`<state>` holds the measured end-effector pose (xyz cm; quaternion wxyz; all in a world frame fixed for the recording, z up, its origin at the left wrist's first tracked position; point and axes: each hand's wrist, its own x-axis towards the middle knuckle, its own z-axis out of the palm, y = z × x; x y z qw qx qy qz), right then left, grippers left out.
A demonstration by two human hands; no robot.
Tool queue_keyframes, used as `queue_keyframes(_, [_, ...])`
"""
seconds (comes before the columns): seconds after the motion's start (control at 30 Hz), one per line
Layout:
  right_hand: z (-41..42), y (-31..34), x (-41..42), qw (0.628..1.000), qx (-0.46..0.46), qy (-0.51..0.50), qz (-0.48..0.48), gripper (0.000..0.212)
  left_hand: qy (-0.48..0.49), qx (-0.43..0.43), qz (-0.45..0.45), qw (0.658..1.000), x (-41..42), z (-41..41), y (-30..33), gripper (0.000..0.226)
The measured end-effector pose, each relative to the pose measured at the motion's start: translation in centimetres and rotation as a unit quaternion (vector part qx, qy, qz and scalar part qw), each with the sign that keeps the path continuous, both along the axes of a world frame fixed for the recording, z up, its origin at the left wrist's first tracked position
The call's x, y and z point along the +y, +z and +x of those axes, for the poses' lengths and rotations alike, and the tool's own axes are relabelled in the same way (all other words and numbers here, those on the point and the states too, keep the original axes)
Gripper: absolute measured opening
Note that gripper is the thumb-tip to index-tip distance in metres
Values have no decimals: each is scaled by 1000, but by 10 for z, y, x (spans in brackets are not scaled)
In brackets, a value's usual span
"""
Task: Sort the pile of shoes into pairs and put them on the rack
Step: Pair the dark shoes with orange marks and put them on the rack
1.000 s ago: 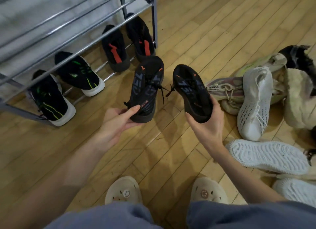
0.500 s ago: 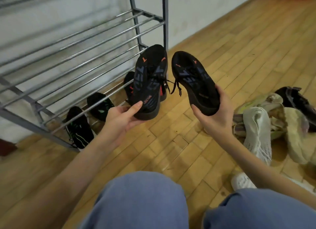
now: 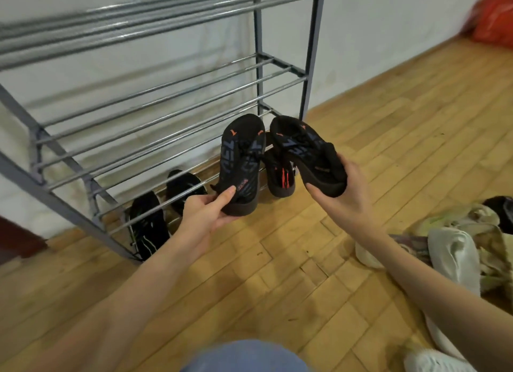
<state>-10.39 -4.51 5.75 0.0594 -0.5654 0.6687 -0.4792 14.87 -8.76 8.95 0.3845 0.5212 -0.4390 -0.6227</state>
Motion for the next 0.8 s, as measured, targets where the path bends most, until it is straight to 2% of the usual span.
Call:
queue_keyframes(0.23, [0,1,-76,999,-14,34,23,64,77,0,27,997,-52,-15,-6,37])
queue_keyframes(0.5, [12,-19,-164,994,-106,-2,9,60,131,6,7,991,-108,-35,-29,36])
queue_keyframes(0.67, [14,-46,-180,996,-67,-1,57,64,131,19,16,991,-127,-41,-38,36])
queue_keyframes(0.8, [9,-53,-172,993,-37,17,110,76,116,31,28,992,-127,-39,-39,46])
